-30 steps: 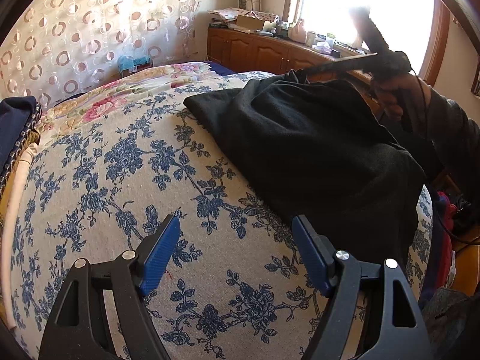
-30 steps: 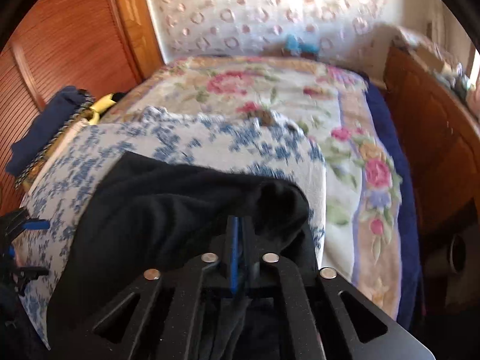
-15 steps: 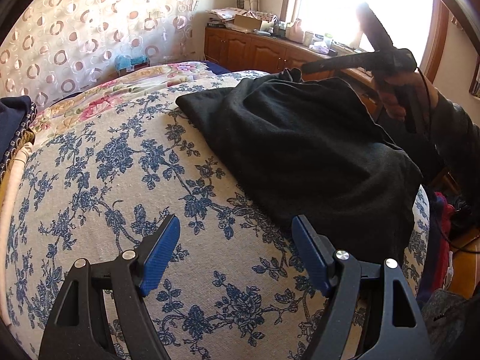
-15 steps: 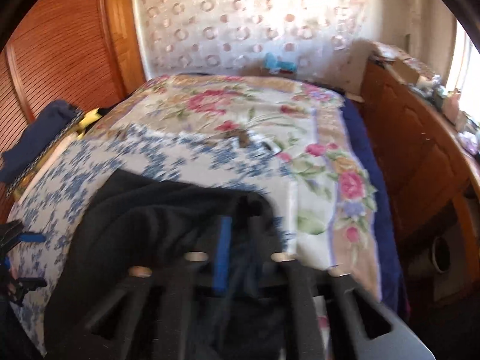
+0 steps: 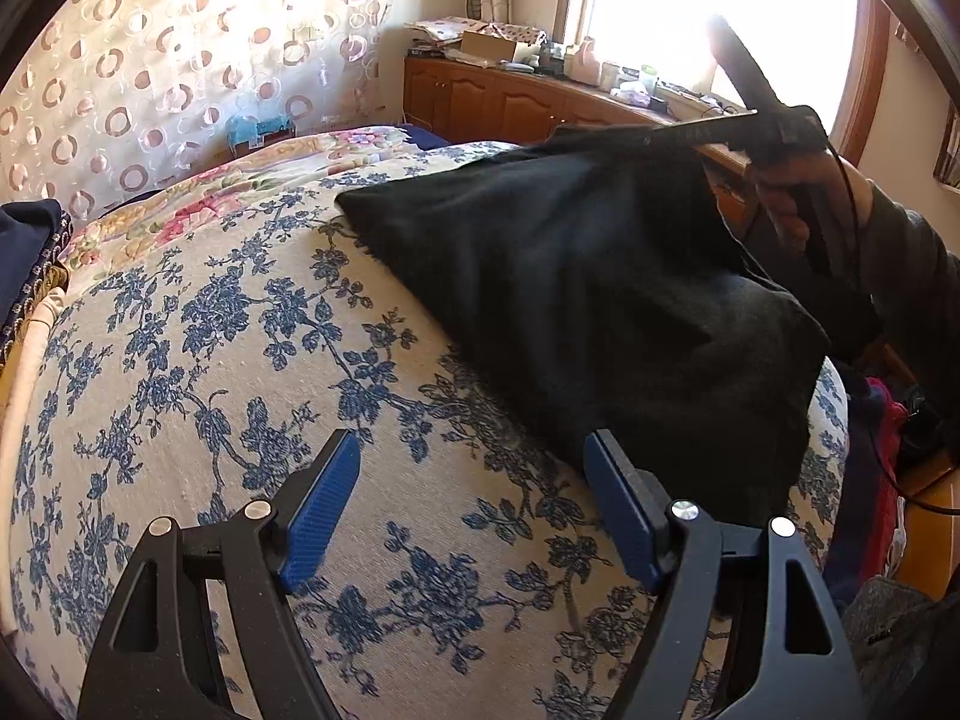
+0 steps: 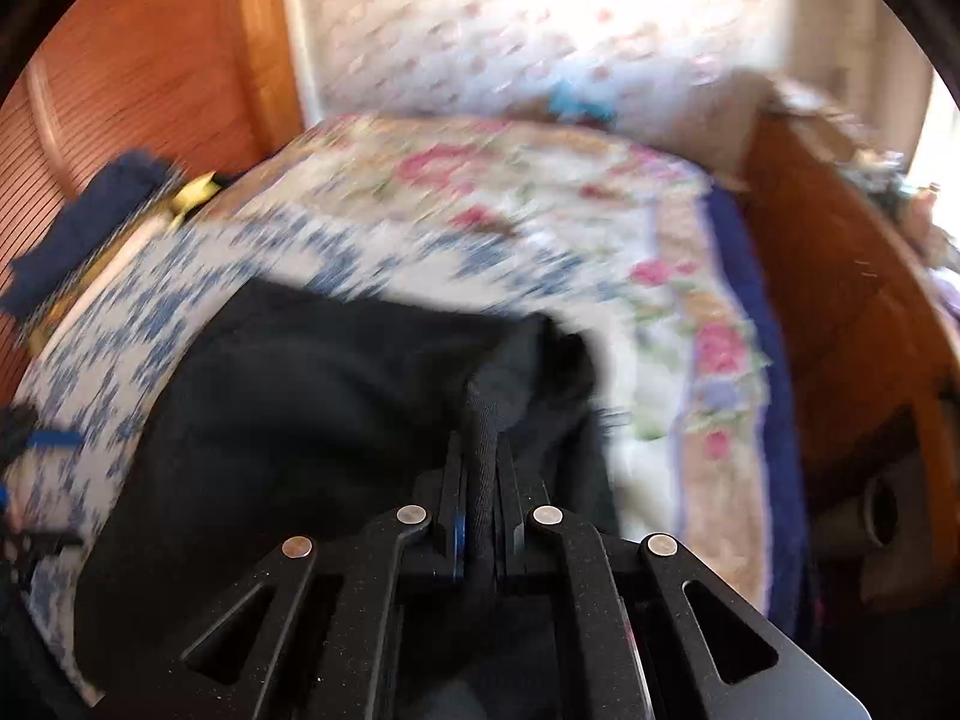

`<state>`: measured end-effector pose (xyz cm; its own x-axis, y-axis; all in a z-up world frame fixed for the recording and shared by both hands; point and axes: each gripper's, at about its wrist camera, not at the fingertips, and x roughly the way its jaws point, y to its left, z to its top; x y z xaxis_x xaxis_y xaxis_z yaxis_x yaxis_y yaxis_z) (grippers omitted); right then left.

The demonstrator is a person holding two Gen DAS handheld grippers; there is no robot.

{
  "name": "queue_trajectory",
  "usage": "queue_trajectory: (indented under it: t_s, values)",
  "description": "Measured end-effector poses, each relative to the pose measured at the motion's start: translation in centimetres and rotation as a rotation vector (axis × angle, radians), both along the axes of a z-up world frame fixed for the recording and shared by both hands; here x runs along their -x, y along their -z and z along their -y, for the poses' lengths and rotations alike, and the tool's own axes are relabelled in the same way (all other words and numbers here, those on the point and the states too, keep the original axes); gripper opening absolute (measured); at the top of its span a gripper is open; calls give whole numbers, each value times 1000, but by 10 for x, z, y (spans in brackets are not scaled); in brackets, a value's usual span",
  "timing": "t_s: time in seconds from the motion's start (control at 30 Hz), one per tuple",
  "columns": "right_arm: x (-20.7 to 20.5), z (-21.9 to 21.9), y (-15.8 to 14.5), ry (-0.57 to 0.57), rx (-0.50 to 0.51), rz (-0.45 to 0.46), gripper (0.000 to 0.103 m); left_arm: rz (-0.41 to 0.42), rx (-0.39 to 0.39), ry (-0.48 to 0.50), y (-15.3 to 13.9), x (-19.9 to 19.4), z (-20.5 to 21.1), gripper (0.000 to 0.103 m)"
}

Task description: Fold small clothes

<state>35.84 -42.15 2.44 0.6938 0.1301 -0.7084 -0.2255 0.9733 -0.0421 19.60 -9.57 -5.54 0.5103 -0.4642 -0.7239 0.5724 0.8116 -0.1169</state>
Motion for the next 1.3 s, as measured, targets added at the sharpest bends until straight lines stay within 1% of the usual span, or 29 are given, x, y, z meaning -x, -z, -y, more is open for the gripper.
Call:
queue_trajectory:
  t_s: [0.07,0.1,0.13,0.17,0.2,0.27,0.3,0.33,0.37,0.43,0.5,0.6,0.7,0.83,0.93,1.03,1.1,1.2,1.23,1.27,1.3]
  values:
    - [1,14,2,70,28,2,8,-2,2,3,0,4,1,78]
    - [2,18,6,83,44,-13,12,-3,4,5,0,8,3,78]
    - [5,21,8,98,49,-20,23,-4,8,8,0,11,4,78]
    - [12,24,9,108,48,-19,31,-6,13,10,0,14,5,78]
    - [21,25,8,105,39,-7,34,-11,21,11,-1,18,6,78]
    - [40,27,4,97,6,12,47,-20,32,17,-1,25,10,78]
    - [54,27,4,89,-22,21,51,-22,35,22,-1,31,12,78]
    - [66,31,5,81,-41,22,58,-22,35,26,-1,35,15,78]
    - [74,31,7,73,-53,18,61,-21,34,32,-3,38,17,78]
    - [100,32,14,59,-84,12,61,-21,31,47,-2,47,23,78]
    - [124,38,24,47,-120,-12,61,-25,28,57,-1,54,27,78]
    - [147,47,42,45,-142,-49,61,-33,23,59,2,61,32,78]
    - [156,53,54,69,-165,-69,61,-56,36,59,5,64,33,78]
    - [163,59,55,91,-192,-49,61,-72,34,58,9,67,34,78]
    - [169,50,57,84,-192,-54,56,-82,28,56,13,67,36,78]
    - [177,45,61,91,-188,-63,56,-64,20,52,15,69,39,78]
    - [176,46,61,87,-190,-65,53,-61,20,50,15,70,41,78]
    - [179,39,61,87,-184,-63,42,-53,11,49,15,71,43,78]
    - [182,37,61,85,-172,-61,29,-51,9,50,15,72,43,78]
    - [183,36,61,77,-164,-65,11,-49,7,50,15,72,44,78]
    - [184,36,61,64,-179,-70,10,-47,2,42,15,73,45,78]
